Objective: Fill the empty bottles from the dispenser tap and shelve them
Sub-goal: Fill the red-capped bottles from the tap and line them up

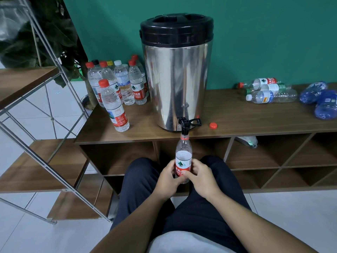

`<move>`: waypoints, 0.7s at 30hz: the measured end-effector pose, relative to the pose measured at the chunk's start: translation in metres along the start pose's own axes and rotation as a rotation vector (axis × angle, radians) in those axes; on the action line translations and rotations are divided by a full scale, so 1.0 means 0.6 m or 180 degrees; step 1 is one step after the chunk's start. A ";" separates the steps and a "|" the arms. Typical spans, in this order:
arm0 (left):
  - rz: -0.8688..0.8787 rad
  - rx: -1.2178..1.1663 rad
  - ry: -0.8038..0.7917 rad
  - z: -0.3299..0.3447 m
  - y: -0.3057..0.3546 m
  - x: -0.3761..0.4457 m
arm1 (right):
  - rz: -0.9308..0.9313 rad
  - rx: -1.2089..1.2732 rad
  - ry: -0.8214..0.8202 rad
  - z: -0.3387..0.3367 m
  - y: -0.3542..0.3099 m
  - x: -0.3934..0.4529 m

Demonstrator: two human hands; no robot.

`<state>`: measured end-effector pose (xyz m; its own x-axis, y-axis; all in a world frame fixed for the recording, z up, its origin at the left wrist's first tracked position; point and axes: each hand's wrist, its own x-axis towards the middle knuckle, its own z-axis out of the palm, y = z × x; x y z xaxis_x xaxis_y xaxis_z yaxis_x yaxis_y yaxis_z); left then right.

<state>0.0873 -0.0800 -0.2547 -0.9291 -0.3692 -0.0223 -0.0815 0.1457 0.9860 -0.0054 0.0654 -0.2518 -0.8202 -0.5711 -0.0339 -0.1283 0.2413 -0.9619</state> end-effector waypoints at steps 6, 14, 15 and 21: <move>0.0000 0.0030 -0.0015 -0.001 0.000 -0.001 | 0.0004 0.0004 0.0002 0.000 0.002 0.000; -0.0030 0.0059 -0.0027 -0.001 -0.001 -0.001 | 0.0003 0.0071 0.0028 0.000 -0.002 -0.002; -0.0023 0.0067 -0.0027 -0.002 -0.001 -0.001 | 0.0013 0.0079 0.0030 0.000 -0.002 -0.002; -0.0006 0.0123 -0.0029 -0.003 0.001 -0.001 | -0.0020 0.0029 0.0031 -0.001 -0.004 -0.003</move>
<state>0.0884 -0.0812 -0.2537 -0.9322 -0.3611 -0.0258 -0.0969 0.1804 0.9788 -0.0040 0.0666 -0.2493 -0.8248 -0.5648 -0.0253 -0.1283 0.2307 -0.9645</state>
